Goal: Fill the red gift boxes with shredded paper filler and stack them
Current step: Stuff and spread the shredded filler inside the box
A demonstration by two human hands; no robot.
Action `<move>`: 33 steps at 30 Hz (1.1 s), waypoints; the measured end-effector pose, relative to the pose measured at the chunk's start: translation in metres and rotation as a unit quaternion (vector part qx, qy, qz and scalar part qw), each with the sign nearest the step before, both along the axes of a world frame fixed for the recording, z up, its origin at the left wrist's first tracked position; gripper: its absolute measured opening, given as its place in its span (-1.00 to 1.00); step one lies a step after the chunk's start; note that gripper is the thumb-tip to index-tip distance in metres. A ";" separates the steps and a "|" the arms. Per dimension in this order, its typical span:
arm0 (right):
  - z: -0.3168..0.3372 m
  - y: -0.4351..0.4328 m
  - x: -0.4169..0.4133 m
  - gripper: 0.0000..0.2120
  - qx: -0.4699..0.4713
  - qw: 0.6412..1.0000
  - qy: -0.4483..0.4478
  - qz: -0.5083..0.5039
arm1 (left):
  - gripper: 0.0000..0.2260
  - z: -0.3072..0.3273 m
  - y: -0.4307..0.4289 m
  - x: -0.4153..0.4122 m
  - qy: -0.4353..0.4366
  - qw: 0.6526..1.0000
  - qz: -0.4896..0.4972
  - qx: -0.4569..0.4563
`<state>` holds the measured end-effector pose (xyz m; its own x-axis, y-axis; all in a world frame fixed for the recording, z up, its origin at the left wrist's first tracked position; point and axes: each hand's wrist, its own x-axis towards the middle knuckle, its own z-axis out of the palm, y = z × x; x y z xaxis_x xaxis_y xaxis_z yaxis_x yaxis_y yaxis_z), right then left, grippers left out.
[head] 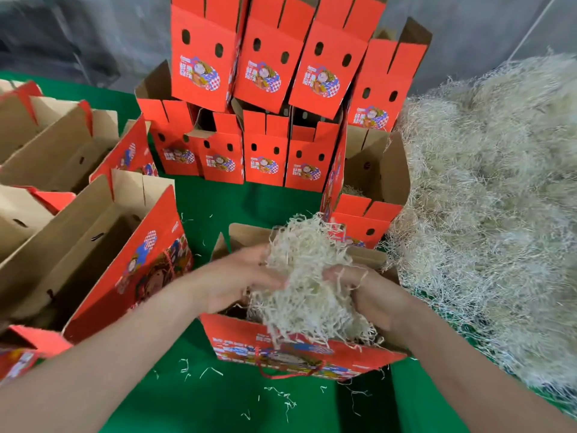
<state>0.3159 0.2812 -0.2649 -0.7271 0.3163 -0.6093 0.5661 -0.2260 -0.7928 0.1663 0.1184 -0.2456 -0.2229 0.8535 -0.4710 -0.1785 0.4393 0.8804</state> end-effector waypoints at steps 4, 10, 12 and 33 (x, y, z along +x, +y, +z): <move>0.007 -0.001 -0.001 -0.22 0.057 0.997 -0.039 0.017 | -0.57 -0.006 0.002 -0.008 0.187 0.976 0.111 0.013; 0.010 0.023 0.027 0.42 0.075 0.994 -0.074 0.016 | -0.51 -0.006 -0.016 -0.042 0.315 0.939 0.117 -0.075; 0.006 0.018 0.018 0.35 0.063 0.995 -0.064 0.038 | -0.29 0.000 -0.009 -0.031 0.180 0.980 0.004 -0.082; 0.011 0.023 0.017 -0.83 0.022 0.999 0.000 0.027 | -0.62 -0.015 0.033 -0.019 0.151 0.974 -0.142 -0.091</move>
